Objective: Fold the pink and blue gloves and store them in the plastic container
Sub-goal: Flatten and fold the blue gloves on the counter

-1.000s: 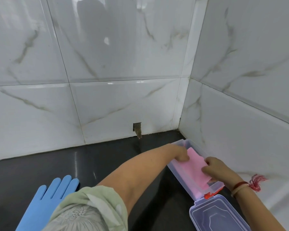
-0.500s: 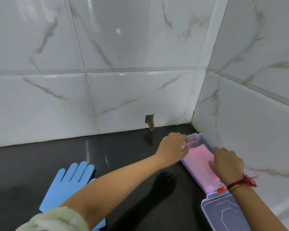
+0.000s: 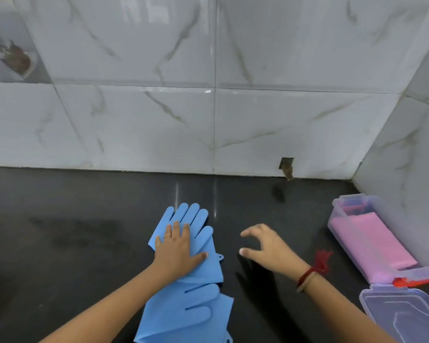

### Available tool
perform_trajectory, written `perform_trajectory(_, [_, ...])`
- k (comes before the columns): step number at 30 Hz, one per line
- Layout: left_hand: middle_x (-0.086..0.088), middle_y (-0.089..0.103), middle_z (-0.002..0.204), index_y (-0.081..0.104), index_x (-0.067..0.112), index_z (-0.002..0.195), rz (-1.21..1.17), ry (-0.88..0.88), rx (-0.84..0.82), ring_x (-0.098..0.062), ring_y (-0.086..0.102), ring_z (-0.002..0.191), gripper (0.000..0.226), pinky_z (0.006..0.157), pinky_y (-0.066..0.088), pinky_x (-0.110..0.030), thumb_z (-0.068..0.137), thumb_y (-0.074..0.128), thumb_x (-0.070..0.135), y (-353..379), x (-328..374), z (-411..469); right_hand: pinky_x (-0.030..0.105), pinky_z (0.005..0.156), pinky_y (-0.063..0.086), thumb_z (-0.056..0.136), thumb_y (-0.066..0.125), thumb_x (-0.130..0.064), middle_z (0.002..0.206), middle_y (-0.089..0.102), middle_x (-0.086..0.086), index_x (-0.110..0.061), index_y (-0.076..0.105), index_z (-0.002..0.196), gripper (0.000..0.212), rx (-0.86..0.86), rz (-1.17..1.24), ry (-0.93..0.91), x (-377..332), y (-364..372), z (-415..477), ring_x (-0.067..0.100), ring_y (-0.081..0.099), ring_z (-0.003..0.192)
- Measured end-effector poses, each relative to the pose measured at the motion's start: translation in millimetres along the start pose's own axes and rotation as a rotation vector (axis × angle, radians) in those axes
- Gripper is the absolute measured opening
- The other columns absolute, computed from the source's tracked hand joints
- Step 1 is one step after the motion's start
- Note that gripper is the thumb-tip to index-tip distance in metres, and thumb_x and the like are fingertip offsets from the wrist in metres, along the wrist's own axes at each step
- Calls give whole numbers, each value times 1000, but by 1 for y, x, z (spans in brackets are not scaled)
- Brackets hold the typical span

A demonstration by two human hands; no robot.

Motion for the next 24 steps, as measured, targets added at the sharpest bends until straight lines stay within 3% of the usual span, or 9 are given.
perform_trajectory(4, [-23, 1, 159, 4, 12, 153, -88, -85, -115, -38, 4, 147, 82, 118, 13, -50, 93, 42, 54, 2, -13, 0, 26, 97, 41, 82, 65, -39, 121, 49, -4, -28, 55, 120, 41, -121, 128, 83, -7, 44, -3, 15, 49, 115])
perform_trajectory(6, [-27, 15, 155, 18, 7, 149, -48, -79, -92, -40, 20, 142, 61, 115, 22, -48, 99, 35, 39, -5, -9, 2, 26, 92, 44, 82, 64, -40, 119, 49, -3, -27, 54, 121, 42, -110, 129, 118, -10, 51, -9, 14, 52, 107])
perform_trajectory(8, [-24, 48, 130, 46, 5, 120, -137, -66, 1, -33, 48, 113, 35, 99, 41, -43, 101, 31, 31, -18, -7, 5, 25, 83, 49, 81, 64, -39, 123, 48, -1, -27, 49, 126, 49, -155, 207, 139, -16, 62, -18, 13, 54, 100])
perform_trajectory(9, [-16, 58, 109, 49, 7, 99, -237, -54, 50, -26, 53, 92, 28, 85, 47, -39, 101, 32, 29, -26, -8, 7, 24, 77, 52, 81, 64, -39, 126, 47, -2, -28, 44, 131, 55, -212, 303, 142, -22, 70, -24, 12, 55, 99])
perform_trajectory(11, [-4, 56, 77, 45, 13, 78, -459, -69, 103, -17, 49, 67, 30, 60, 41, -30, 101, 33, 29, -38, -15, 9, 21, 66, 55, 82, 64, -38, 129, 41, -8, -32, 30, 141, 69, -326, 469, 141, -38, 86, -35, 7, 58, 90])
perform_trajectory(15, [-10, 58, 77, 59, 4, 90, -890, -54, 181, -19, 52, 67, 40, 59, 38, -29, 102, 36, 35, -60, -26, 8, 16, 69, 54, 87, 61, -36, 130, 23, -11, -27, 14, 149, 78, -376, 416, 101, -58, 99, -38, 2, 56, 71])
perform_trajectory(18, [-13, 61, 84, 63, 13, 98, -1056, 26, 237, -19, 53, 72, 35, 65, 41, -29, 102, 35, 36, -76, -21, 5, 24, 78, 55, 89, 59, -29, 136, 23, -8, -23, 16, 149, 74, -385, 477, 101, -75, 107, -35, 8, 54, 92])
perform_trajectory(21, [-7, 53, 73, 61, 22, 94, -1149, 91, 336, -15, 48, 65, 30, 61, 39, -27, 102, 36, 35, -96, -12, 1, 12, 71, 52, 92, 55, -20, 133, 33, -6, -23, 21, 147, 65, -398, 624, 43, -100, 115, -32, -2, 56, 93])
perform_trajectory(24, [-2, 53, 73, 59, 26, 94, -1249, 138, 433, -14, 50, 66, 27, 61, 41, -26, 102, 36, 36, -119, -1, -6, 10, 82, 48, 93, 54, -18, 146, 37, 3, -24, 1, 150, 78, -497, 795, 36, -116, 129, -29, -1, 57, 103])
Point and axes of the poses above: each hand's wrist, its own z-axis towards the middle knuckle, its own y-axis out of the palm, x = y × z, the point moved 8 cm from there along z, towards the middle knuckle
